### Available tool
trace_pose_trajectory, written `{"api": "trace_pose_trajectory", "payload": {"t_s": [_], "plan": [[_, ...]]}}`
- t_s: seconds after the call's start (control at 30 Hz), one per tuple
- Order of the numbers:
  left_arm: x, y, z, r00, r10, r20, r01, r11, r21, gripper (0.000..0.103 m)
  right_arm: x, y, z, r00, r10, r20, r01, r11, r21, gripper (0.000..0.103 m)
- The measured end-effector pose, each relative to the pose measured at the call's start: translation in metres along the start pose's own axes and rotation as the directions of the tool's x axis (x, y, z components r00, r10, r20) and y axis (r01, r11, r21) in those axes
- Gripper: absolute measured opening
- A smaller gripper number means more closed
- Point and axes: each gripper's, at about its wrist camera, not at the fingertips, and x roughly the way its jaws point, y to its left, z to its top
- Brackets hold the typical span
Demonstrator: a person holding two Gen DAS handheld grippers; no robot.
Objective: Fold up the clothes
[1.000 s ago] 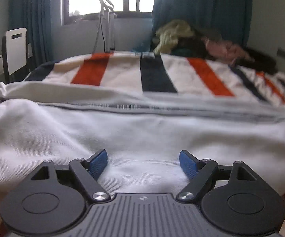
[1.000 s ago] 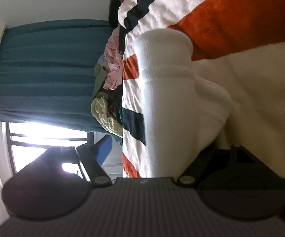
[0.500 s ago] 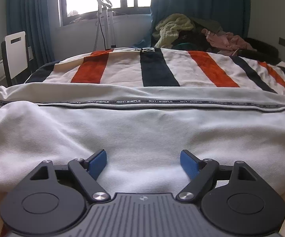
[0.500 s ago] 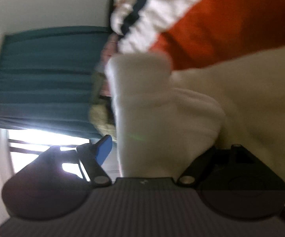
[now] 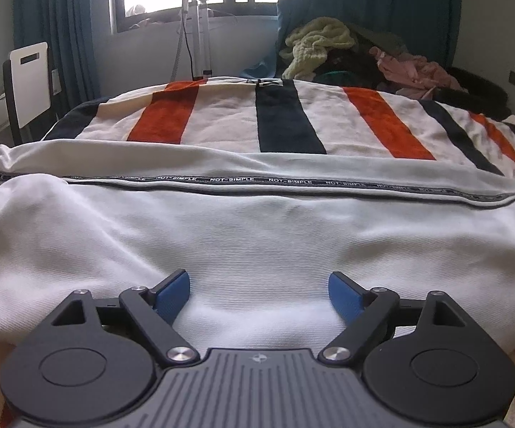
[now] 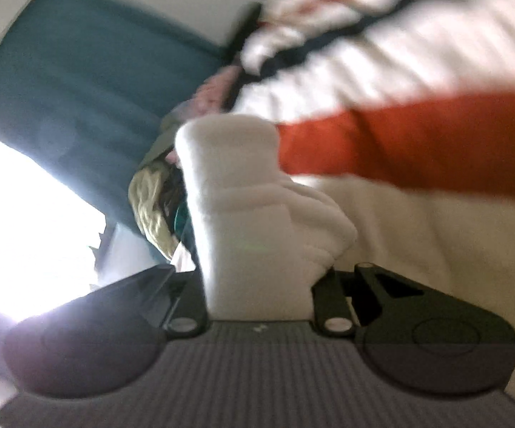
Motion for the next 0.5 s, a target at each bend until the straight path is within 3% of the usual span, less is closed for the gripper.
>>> {"api": "trace_pose_trajectory", "payload": {"t_s": [0.13, 0.23, 0.3, 0.4, 0.5], "plan": [[-0.002, 0.001, 0.004, 1.000, -0.007, -0.008, 0.007, 1.000, -0.008, 0.087, -0.043, 0.062, -0.031, 0.996, 0.019, 0.084, 0.007, 0.955, -0.298, 0.018], [-0.004, 0.001, 0.006, 1.000, -0.013, -0.005, 0.013, 1.000, -0.016, 0.087, -0.065, 0.104, -0.063, 0.987, 0.063, 0.146, 0.018, 0.869, -0.494, 0.018], [-0.007, 0.004, 0.009, 1.000, -0.013, 0.000, 0.013, 0.999, -0.032, 0.087, -0.076, 0.130, -0.091, 0.979, 0.116, 0.169, 0.012, 0.789, -0.614, 0.018], [-0.017, 0.017, 0.015, 1.000, -0.012, 0.020, 0.013, 0.996, -0.089, 0.087, -0.057, 0.167, -0.119, 0.967, 0.202, 0.155, -0.015, 0.654, -0.756, 0.018], [-0.030, 0.036, 0.022, 0.998, -0.007, 0.063, 0.018, 0.983, -0.182, 0.087, -0.069, 0.183, -0.173, 0.959, 0.277, 0.058, -0.102, 0.528, -0.843, 0.018]]}}
